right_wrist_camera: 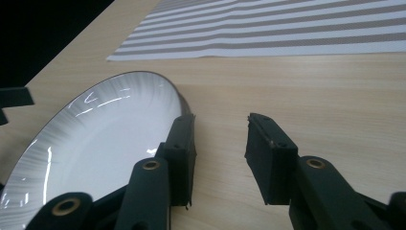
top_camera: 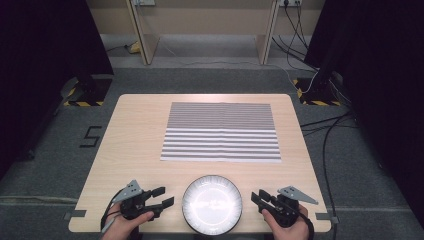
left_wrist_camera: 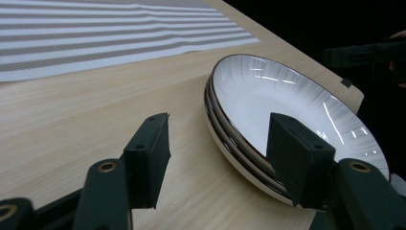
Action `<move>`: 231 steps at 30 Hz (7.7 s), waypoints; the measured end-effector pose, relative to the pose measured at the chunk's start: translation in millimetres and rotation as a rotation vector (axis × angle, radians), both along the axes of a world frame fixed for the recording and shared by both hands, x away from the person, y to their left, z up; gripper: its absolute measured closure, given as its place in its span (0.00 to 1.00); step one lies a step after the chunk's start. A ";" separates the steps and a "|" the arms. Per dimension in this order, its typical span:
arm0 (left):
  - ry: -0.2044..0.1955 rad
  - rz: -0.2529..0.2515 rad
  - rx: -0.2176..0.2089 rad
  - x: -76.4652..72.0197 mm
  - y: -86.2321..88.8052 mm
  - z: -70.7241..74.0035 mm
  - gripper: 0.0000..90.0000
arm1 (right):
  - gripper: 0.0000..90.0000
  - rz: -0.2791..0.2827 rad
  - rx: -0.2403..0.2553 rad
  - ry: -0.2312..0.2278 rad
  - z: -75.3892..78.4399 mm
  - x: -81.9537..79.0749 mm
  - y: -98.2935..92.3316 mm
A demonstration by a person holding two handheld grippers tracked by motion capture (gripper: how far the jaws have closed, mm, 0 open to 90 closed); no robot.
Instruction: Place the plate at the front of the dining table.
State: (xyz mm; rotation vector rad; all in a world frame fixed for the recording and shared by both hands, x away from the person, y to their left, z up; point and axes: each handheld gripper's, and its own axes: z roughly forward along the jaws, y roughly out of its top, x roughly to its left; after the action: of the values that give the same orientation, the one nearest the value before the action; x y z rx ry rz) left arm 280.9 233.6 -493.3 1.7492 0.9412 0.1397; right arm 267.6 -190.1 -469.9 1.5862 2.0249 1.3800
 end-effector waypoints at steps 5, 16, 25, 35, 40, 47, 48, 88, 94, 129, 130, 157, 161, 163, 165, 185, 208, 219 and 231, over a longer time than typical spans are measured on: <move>0.049 -0.048 -0.003 3.8 -16.2 -2.3 0.51 | 0.78 0.071 -0.008 0.049 -0.4 5.5 16.2; 0.098 -0.060 0.008 6.2 -22.7 -4.2 0.54 | 0.82 0.116 -0.009 0.133 -6.3 9.0 24.8; 0.116 -0.080 0.034 5.2 -28.2 -5.6 0.59 | 0.86 0.126 -0.046 0.170 -10.4 10.5 32.7; 0.138 -0.092 0.039 3.4 -32.4 -6.9 0.63 | 0.90 0.120 -0.111 0.192 -1.3 11.6 38.0; 0.138 -0.091 0.048 3.6 -35.3 -8.0 0.64 | 0.91 0.108 -0.102 0.233 0.6 14.3 38.7; 0.129 -0.088 0.062 2.8 -36.6 -7.4 0.63 | 0.91 0.077 -0.065 0.260 -0.5 14.1 37.7; 0.126 -0.085 0.066 2.6 -36.9 -7.3 0.64 | 0.91 0.076 -0.069 0.264 0.1 14.2 38.4; 0.146 -0.051 0.023 4.2 -31.2 -3.9 0.61 | 0.94 0.095 -0.020 0.323 1.6 21.2 43.4; 0.148 -0.047 0.020 3.2 -29.5 -2.6 0.61 | 0.85 0.106 0.025 0.361 -1.3 24.4 44.8; 0.181 -0.038 0.012 10.9 -35.0 -5.4 0.73 | 0.90 0.079 0.147 0.387 -12.9 27.2 39.9; 0.183 -0.036 0.010 12.6 -35.3 -5.9 0.73 | 0.90 0.079 0.147 0.387 -12.9 27.2 39.9; 0.122 -0.020 0.084 27.7 -48.6 -3.9 0.81 | 0.89 0.072 0.220 0.320 -21.5 28.9 36.5; 0.108 -0.021 0.087 27.4 -48.8 -3.7 0.81 | 0.87 0.084 0.243 0.345 -21.7 31.3 34.4; 0.104 -0.021 0.090 27.6 -48.9 -3.7 0.81 | 0.91 0.088 0.239 0.352 -21.2 33.3 34.2; 0.103 -0.018 0.085 27.9 -48.8 -3.4 0.81 | 0.92 0.092 0.228 0.348 -21.1 34.0 34.4; 0.051 0.006 0.063 32.8 -50.3 7.2 0.88 | 0.94 0.065 0.175 0.226 -7.4 32.6 37.9; 0.045 0.021 0.041 43.9 -51.0 17.8 0.92 | 0.94 0.055 0.131 0.142 4.2 37.5 39.8; 0.033 0.023 0.037 51.0 -53.7 24.8 0.93 | 0.94 0.047 0.121 0.112 9.4 40.8 38.3; 0.023 0.023 0.038 56.4 -59.1 26.6 0.93 | 0.94 0.032 0.105 0.090 13.5 44.4 34.6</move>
State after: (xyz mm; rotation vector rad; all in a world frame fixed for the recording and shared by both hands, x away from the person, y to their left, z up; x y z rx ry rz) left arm 337.2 174.5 -466.6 1.7785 0.9810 0.1534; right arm 312.0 -155.5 -456.4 1.6961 2.0680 1.4742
